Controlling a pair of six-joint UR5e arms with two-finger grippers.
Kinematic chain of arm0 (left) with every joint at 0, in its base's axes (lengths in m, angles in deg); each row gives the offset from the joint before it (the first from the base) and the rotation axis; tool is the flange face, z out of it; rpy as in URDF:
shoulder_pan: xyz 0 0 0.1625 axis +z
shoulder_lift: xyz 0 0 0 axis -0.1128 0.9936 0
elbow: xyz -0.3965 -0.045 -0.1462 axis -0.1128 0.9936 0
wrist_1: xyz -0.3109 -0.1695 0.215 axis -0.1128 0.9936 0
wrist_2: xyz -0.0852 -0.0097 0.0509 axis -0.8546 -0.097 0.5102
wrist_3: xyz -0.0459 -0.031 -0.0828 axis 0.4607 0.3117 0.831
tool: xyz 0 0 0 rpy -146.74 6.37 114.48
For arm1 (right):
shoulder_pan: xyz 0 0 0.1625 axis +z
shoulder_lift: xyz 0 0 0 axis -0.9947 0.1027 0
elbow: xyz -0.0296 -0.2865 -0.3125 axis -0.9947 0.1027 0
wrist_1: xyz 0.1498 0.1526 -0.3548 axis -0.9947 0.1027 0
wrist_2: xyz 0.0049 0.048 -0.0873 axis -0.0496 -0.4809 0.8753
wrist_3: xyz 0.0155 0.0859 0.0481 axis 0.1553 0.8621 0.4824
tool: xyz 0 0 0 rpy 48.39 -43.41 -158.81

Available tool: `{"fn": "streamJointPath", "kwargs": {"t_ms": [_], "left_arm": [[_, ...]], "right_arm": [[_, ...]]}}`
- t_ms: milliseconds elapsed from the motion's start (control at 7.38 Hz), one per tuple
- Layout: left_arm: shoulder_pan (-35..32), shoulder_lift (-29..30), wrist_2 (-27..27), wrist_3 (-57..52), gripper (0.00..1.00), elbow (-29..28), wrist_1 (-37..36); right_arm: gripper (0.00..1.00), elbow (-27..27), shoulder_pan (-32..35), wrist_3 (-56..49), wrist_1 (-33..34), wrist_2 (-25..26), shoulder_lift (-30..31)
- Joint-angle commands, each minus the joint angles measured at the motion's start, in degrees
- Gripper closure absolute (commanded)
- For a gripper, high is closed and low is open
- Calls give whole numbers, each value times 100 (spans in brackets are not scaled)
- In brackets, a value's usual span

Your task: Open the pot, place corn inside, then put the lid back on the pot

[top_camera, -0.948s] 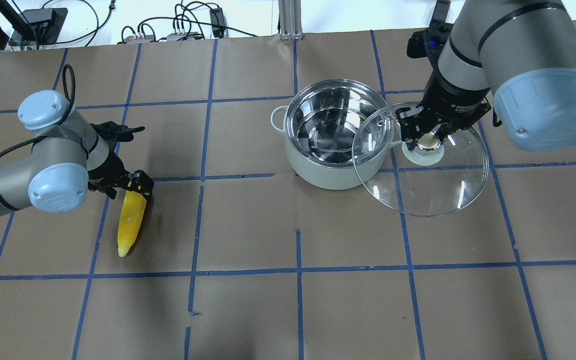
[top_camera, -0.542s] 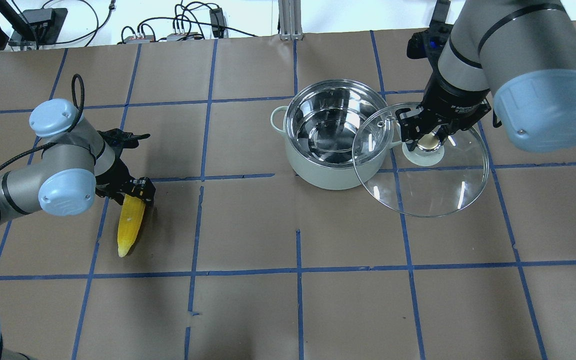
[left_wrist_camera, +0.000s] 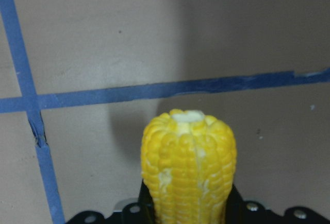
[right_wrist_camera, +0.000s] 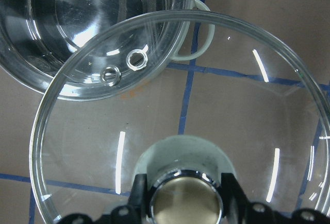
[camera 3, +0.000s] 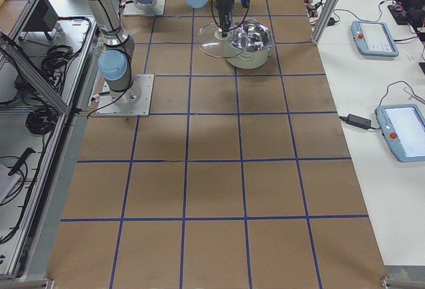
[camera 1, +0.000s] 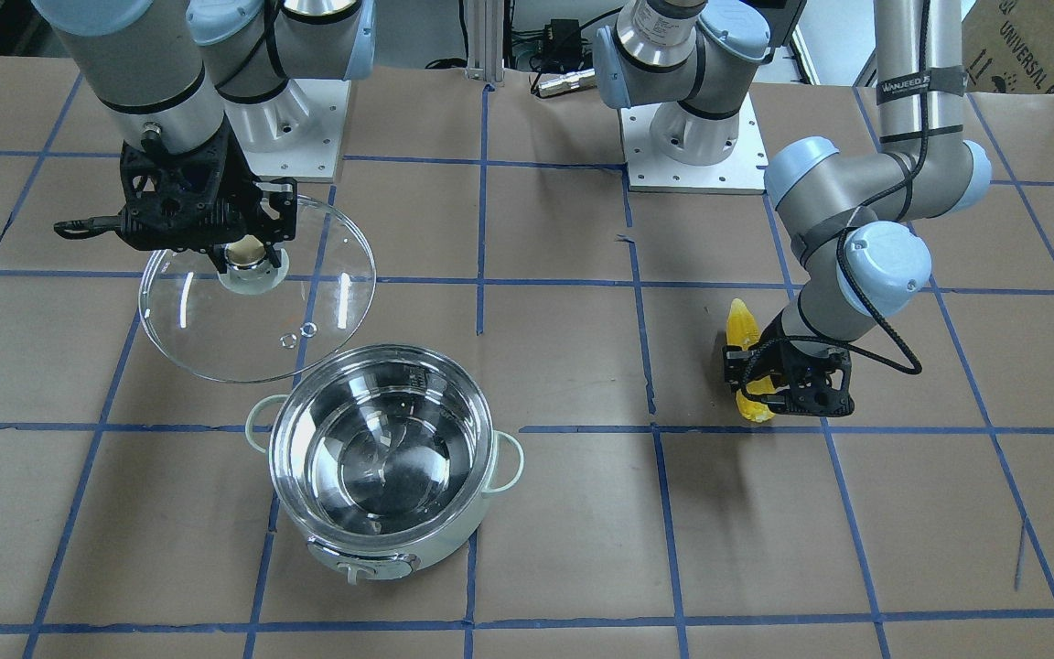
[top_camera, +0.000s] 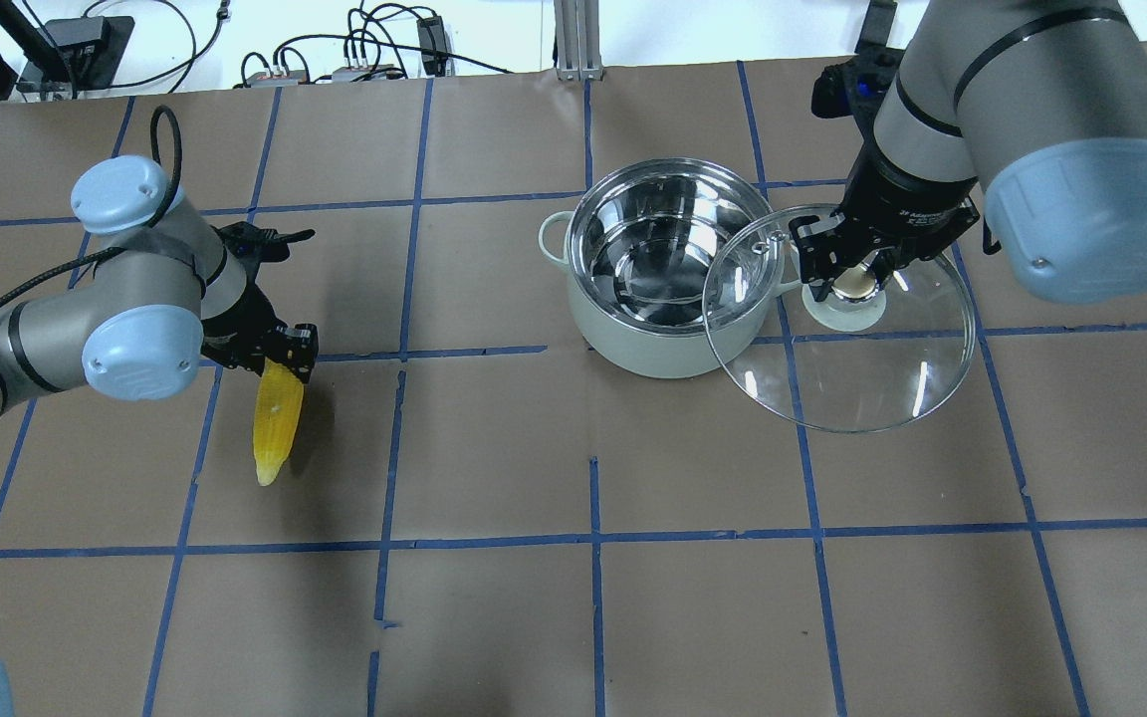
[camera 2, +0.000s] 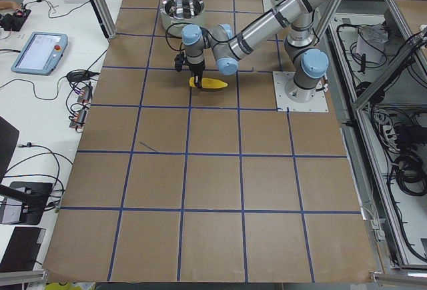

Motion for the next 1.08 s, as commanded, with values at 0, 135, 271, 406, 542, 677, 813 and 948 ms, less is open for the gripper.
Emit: {"fn": "streamJointPath", "kwargs": {"t_ms": [0, 135, 271, 406, 542, 677, 813, 948], "left_arm": [[-802, 60, -48, 926, 89, -1175, 1018], [-1067, 130, -335, 1138, 89, -1694, 1336], [-1330, 261, -477, 1445, 89, -2239, 1652], [-1690, 454, -609, 1578, 88, -2836, 1934], [-2050, 734, -619, 2119, 88, -3347, 1989], [-2454, 1129, -559, 2516, 88, -3900, 1998], [-2737, 1489, -549, 2642, 87, -4419, 1998], [-2983, 1867, -540, 2739, 87, -4833, 1981]], "right_arm": [[58, 0, -2, -3, 0, 0, -9], [58, 0, 7, -3, 0, 0, -9], [58, 0, 7, -3, 0, 0, 0], [58, 0, 7, -3, 0, 0, 0], [58, 0, 15, 6, 0, 0, 0], [58, 0, 15, -3, 0, 0, 0], [58, 0, 15, 6, 0, 0, 0], [58, 0, 15, 6, 0, 0, 0]]}}
